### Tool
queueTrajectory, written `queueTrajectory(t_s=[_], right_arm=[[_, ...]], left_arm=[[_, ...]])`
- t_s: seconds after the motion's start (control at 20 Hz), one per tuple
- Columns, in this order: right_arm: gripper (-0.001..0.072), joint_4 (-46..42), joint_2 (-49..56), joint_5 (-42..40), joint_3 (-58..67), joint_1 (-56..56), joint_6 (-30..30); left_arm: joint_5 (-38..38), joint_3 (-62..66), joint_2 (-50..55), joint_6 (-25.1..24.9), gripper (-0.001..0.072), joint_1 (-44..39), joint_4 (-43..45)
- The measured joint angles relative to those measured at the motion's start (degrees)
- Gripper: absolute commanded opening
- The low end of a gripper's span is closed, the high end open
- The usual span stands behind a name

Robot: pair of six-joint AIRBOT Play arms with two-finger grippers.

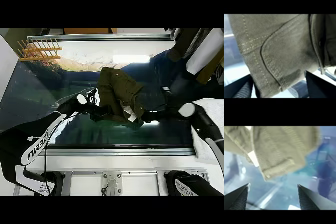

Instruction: Fold the clothes and pants, and hang the long-sleeved shirts on hangers.

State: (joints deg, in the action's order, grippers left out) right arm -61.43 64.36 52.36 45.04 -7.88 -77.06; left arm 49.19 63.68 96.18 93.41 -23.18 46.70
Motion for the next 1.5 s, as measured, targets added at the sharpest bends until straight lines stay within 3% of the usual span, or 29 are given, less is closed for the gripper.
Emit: queueTrajectory(t_s=[0.1, 0.2, 0.25, 0.35, 0.4, 0.7, 1.05, 1.25, 1.5], right_arm=[[0.0648, -0.4, 4.6, -2.8, 0.9, -3.0, 0.2], [0.0644, -0.9, 8.8, -4.6, 2.2, -4.5, 0.1], [0.0519, -1.3, 10.8, -5.1, 2.9, -5.0, -0.5], [0.0089, -2.7, 13.6, -5.9, 4.1, -5.5, -1.9], [0.0032, -3.8, 14.7, -6.2, 4.7, -5.6, -3.1], [0.0032, -9.0, 10.0, -0.3, 13.4, -2.9, -8.3], [0.0032, -7.8, -13.1, 8.4, 31.5, 0.5, -10.4], [0.0032, -7.4, -25.5, 10.7, 34.3, 0.9, -16.3], [0.0032, -7.4, -32.5, 20.2, 34.9, 1.0, -26.9]], left_arm=[[0.0, -0.2, 0.2, 0.0, 0.0641, -0.2, -0.3], [-0.3, -0.4, 0.4, 0.0, 0.0175, -0.5, -0.1], [-0.4, -0.5, 0.6, 0.0, 0.0021, -0.7, 0.4], [-0.8, -0.5, 0.5, -0.2, 0.0021, -1.0, 0.4], [-0.8, -0.5, 0.4, -0.2, 0.0021, -0.9, 0.3], [1.0, 1.1, -11.0, -1.5, 0.0022, 5.6, 0.2], [11.1, 15.5, -35.8, -4.1, 0.0022, 13.6, -0.1], [13.0, 19.6, -48.4, -4.3, 0.0021, 13.9, -0.3], [13.2, 15.1, -59.0, -0.2, 0.0021, 13.1, 0.0]])
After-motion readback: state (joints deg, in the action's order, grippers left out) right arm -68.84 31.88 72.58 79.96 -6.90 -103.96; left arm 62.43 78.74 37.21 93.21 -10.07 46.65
